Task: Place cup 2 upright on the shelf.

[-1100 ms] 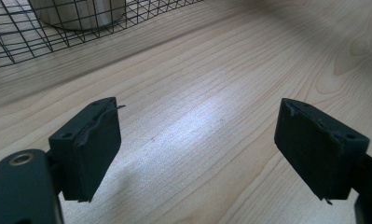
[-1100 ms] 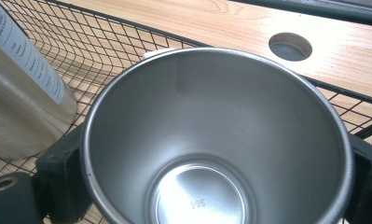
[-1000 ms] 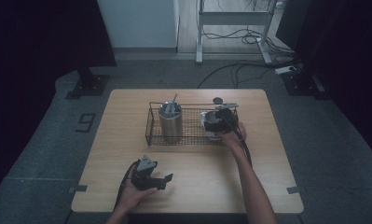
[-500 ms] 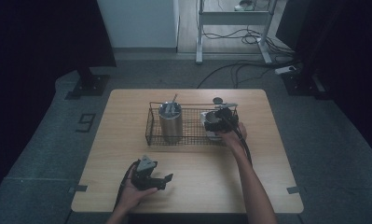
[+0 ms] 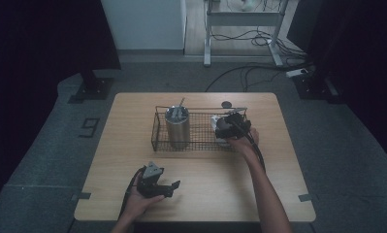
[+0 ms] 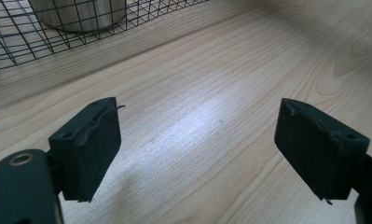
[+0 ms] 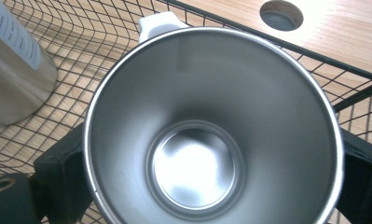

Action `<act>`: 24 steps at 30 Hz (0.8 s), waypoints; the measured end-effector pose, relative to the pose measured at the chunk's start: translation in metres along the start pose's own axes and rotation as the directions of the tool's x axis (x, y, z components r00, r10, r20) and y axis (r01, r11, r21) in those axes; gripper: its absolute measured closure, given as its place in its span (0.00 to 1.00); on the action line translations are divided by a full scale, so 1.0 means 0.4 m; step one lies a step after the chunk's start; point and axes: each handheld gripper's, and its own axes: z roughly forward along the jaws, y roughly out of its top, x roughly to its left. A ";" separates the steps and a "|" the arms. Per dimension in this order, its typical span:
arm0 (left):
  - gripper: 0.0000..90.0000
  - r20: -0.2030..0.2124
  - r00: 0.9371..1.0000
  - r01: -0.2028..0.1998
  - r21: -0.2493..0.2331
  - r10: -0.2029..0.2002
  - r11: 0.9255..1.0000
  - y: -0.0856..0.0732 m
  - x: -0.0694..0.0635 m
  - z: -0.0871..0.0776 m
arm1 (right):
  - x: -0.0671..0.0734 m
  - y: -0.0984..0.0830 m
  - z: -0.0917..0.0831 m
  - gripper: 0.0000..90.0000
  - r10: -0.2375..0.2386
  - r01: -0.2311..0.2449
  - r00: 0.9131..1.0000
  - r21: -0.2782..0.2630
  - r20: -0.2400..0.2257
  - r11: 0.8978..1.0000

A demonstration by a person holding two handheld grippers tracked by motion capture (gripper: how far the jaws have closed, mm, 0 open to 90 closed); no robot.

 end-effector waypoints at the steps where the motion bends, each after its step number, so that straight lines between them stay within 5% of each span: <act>1: 0.17 0.000 1.000 0.001 -0.001 -0.001 1.000 0.000 0.000 0.000 | 0.000 0.000 0.000 0.06 0.000 0.000 1.000 0.000 0.000 1.000; 15: 0.17 -0.004 1.000 0.017 -0.013 -0.017 1.000 0.003 0.000 -0.003 | -0.015 0.007 -0.049 0.03 0.072 -0.081 0.995 -0.138 -0.070 0.987; 24: 0.17 -0.010 1.000 0.012 -0.015 -0.012 1.000 0.007 -0.002 -0.001 | -0.023 0.000 -0.095 0.04 0.077 -0.098 0.993 -0.238 -0.094 0.966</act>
